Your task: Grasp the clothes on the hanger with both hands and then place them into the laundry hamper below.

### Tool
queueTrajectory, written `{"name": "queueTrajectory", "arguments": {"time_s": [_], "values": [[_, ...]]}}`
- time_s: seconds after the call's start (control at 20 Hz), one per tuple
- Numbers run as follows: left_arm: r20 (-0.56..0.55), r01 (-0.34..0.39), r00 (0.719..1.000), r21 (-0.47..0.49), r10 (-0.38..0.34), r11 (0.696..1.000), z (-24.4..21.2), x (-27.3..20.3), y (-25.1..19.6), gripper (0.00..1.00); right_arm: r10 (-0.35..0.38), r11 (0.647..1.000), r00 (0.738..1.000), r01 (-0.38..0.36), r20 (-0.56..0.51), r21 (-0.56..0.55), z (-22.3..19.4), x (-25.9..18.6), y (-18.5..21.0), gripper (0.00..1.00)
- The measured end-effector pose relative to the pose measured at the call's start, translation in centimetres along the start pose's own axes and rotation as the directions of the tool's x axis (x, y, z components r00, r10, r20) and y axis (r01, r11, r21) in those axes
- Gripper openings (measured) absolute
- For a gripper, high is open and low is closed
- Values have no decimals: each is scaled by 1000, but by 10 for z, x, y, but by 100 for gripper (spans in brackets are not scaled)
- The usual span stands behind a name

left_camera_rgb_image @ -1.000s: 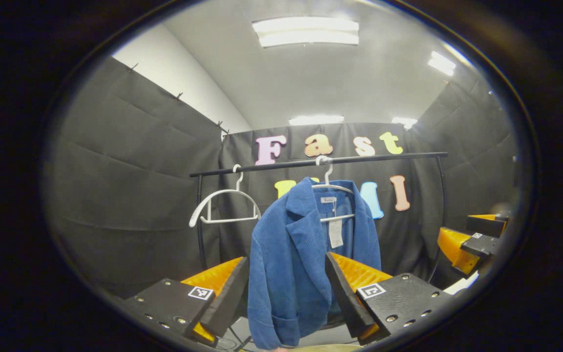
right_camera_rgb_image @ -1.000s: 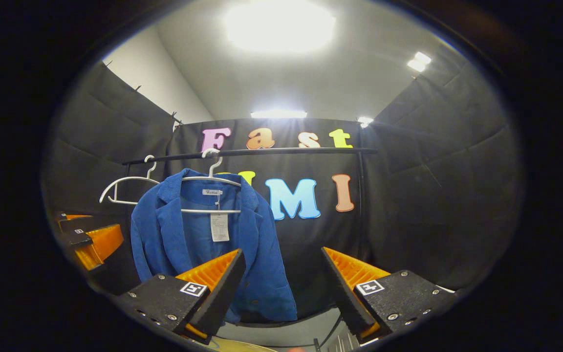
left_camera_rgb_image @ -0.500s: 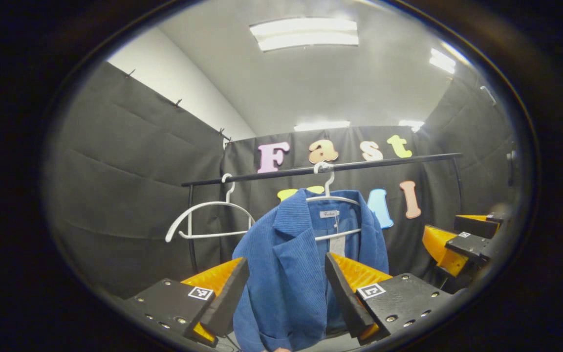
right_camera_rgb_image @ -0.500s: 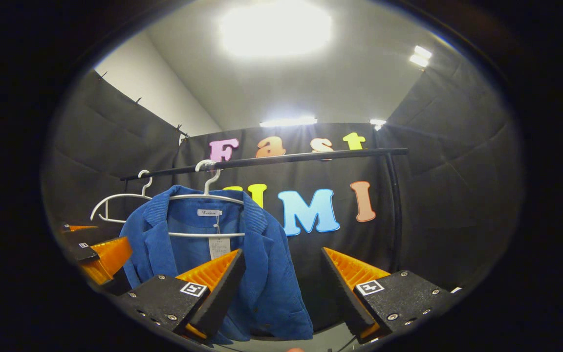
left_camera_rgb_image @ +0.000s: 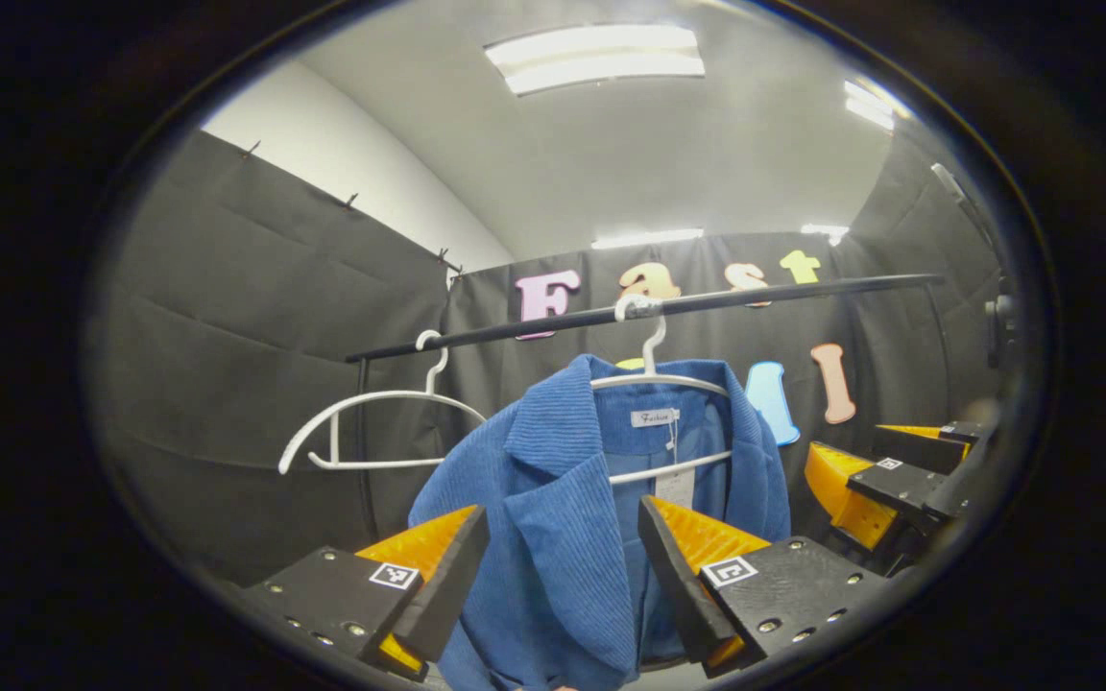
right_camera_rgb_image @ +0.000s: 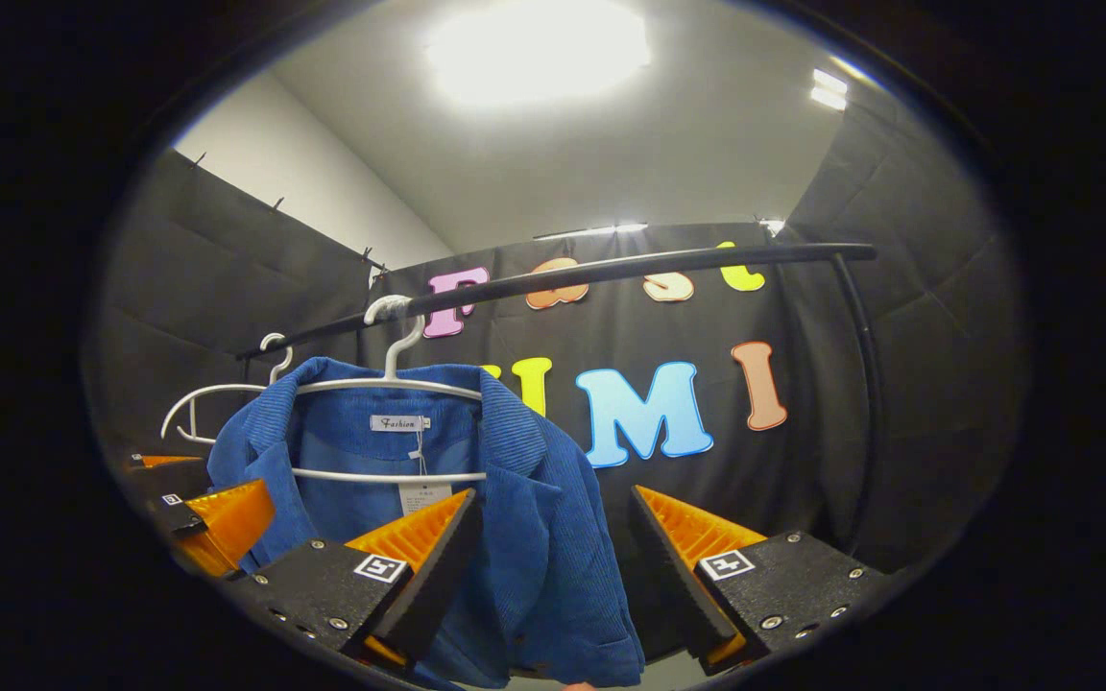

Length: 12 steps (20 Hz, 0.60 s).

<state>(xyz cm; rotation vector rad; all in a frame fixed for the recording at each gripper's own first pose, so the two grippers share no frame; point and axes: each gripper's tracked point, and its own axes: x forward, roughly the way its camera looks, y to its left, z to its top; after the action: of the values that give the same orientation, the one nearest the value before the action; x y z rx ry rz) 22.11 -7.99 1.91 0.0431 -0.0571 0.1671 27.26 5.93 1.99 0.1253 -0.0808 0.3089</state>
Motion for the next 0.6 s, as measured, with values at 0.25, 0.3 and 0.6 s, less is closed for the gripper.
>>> {"name": "queueTrajectory", "arguments": {"time_s": [0.25, 0.3, 0.6], "values": [[-38, -44, 998, 4, 44, 999, -22, 21, -1, 91, 56, 998, 998, -55, -32, 29, -24, 33, 5, 94], [-44, -55, 998, 3, 55, 998, -26, 24, 1, 91, 70, 997, 997, -69, -38, 38, -29, 40, 8, 95], [-69, -102, 992, 57, 106, 993, -45, 44, 2, 90, 118, 992, 990, -115, -71, 51, -53, 71, 20, 94]]}}
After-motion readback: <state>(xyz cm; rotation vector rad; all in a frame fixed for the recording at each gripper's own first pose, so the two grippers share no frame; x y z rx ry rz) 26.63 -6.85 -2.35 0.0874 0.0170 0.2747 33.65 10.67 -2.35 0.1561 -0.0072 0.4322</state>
